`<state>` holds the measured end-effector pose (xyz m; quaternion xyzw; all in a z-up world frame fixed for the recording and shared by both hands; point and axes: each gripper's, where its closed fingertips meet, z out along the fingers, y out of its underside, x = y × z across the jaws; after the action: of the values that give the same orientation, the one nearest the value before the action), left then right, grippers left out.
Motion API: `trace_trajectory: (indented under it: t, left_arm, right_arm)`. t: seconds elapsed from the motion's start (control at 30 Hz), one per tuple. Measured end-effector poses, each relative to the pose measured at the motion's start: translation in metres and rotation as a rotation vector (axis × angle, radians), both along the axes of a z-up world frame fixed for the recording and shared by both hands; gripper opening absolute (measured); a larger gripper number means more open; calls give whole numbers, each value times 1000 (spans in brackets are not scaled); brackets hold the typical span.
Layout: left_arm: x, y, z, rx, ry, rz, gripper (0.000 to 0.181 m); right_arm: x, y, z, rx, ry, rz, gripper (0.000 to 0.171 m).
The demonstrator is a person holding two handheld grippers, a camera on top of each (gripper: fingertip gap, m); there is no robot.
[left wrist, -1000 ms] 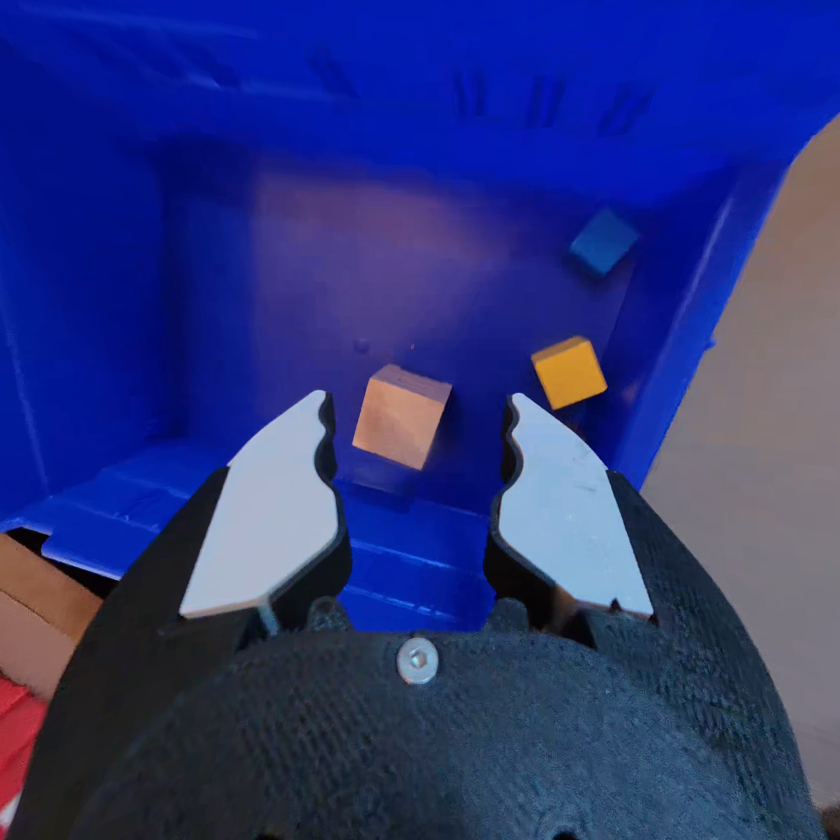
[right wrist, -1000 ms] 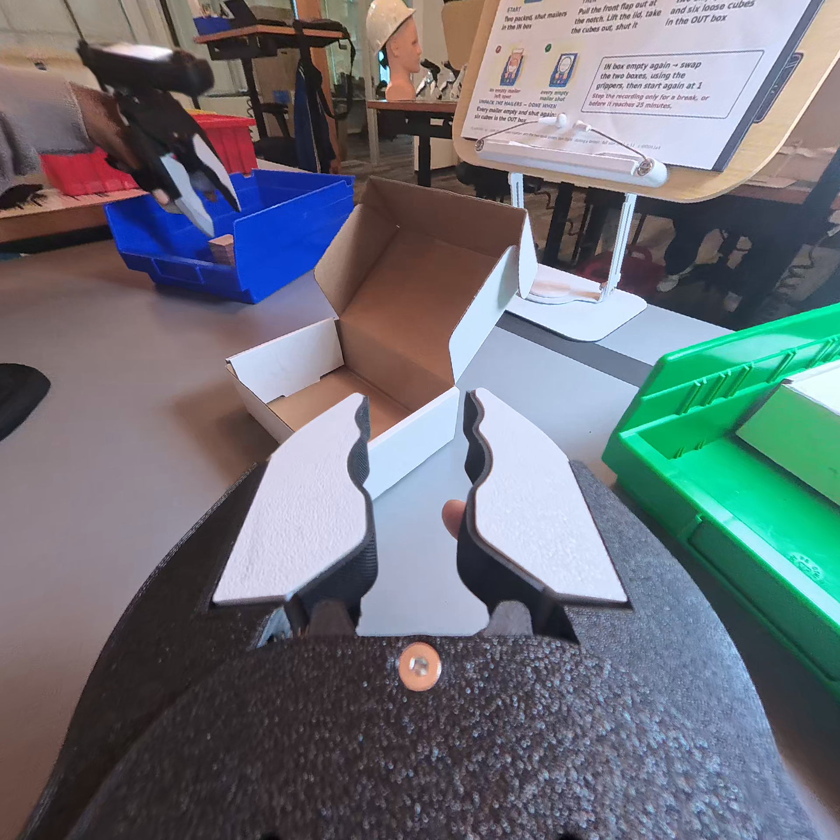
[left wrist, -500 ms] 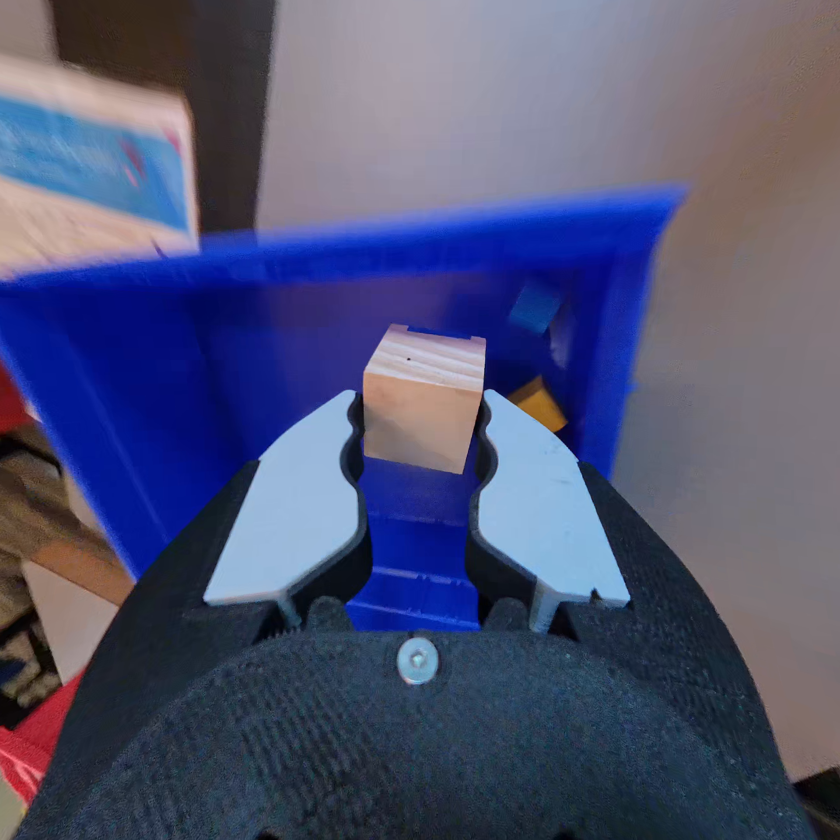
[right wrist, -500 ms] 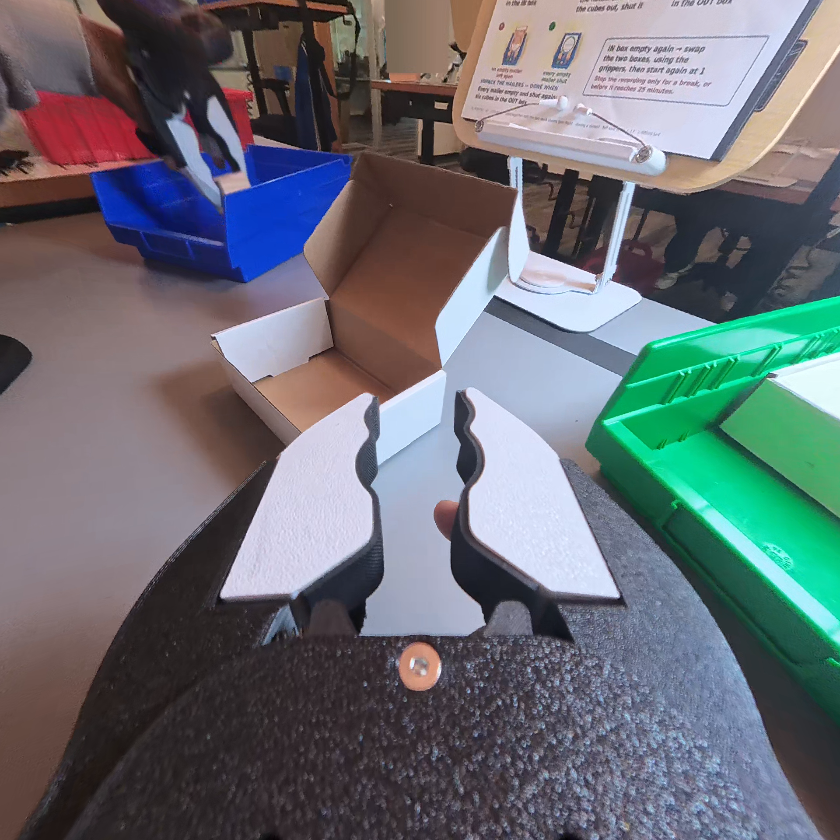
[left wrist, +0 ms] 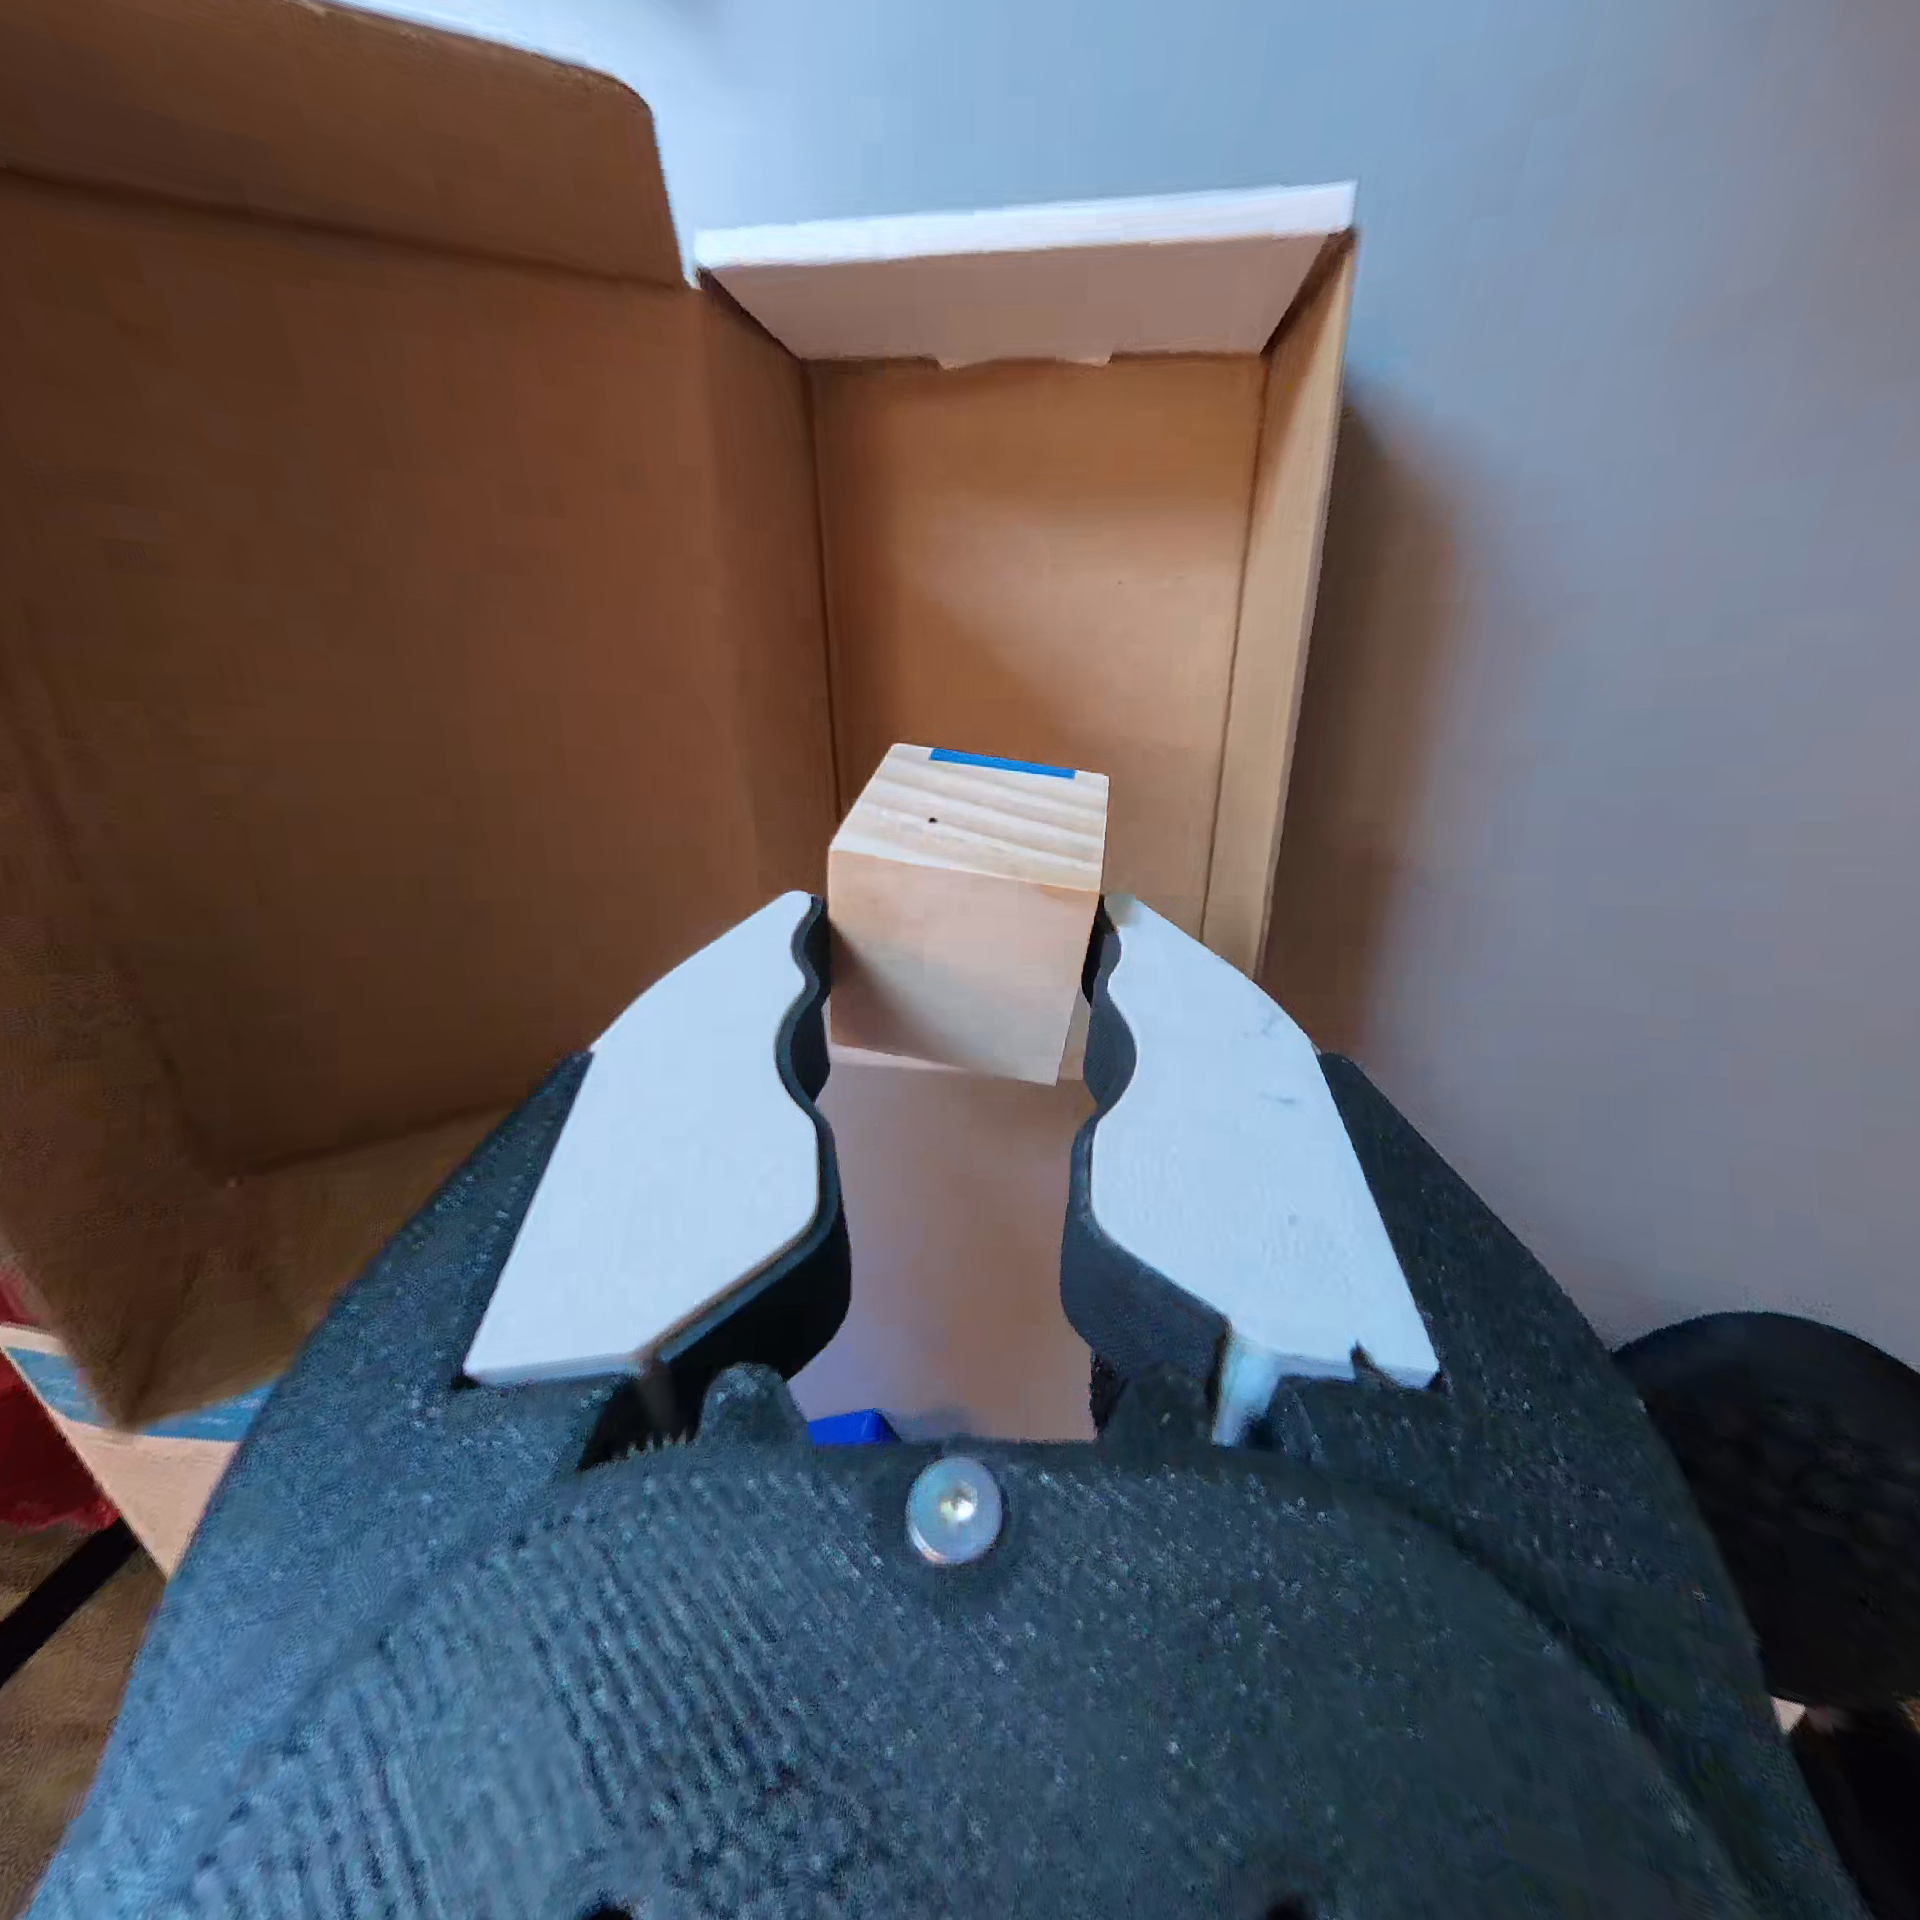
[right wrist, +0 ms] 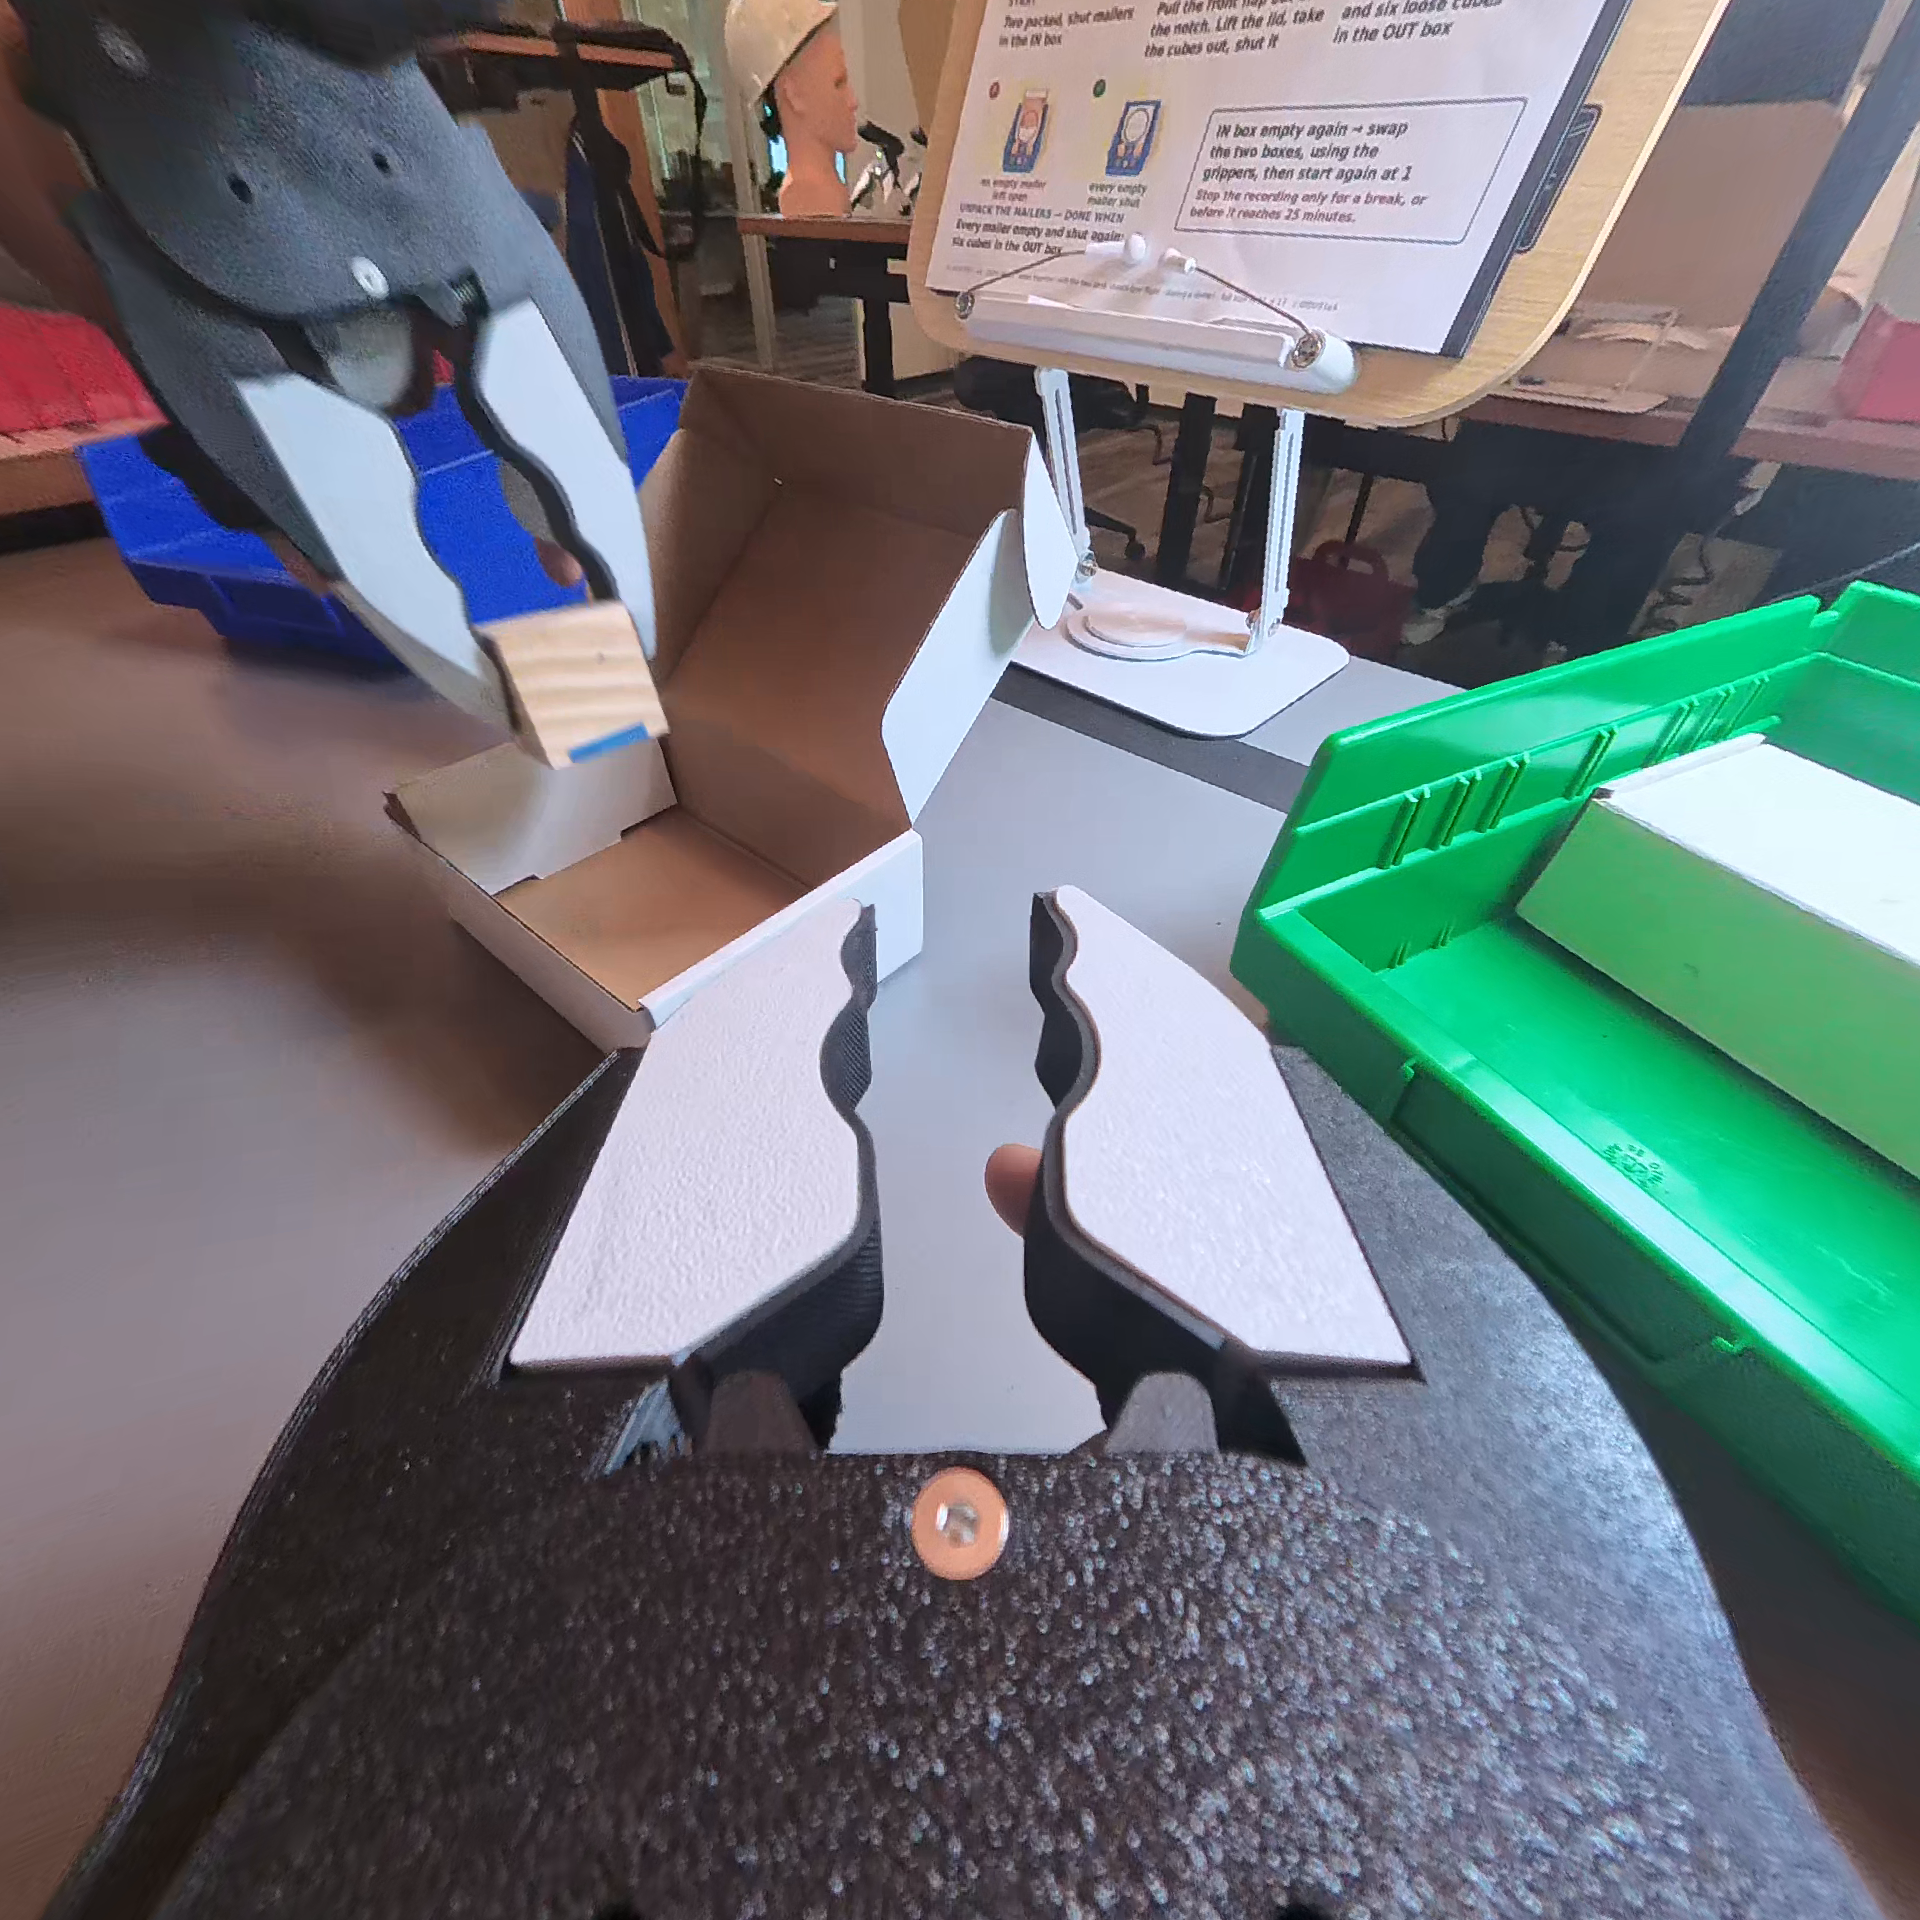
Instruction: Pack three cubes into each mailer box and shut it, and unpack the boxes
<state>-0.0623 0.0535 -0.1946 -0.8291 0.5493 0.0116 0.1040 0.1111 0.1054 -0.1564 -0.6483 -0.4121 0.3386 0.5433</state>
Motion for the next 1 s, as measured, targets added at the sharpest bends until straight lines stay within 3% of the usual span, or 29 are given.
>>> trace_trajectory:
  t: [0.3,0.8,1.0]
  left_arm:
    - [-15,0,-62,-112,272,48,47]
    - [-14,6,-52,-28,205,40,55]
    - [-11,4,-53,-27,166,23,43]
  right_arm:
    - [-5,-8,-4,-24,-8,53,28]
    - [-9,-9,-13,-57,-27,73,27]
    - [-11,-9,-20,-76,-43,75,27]
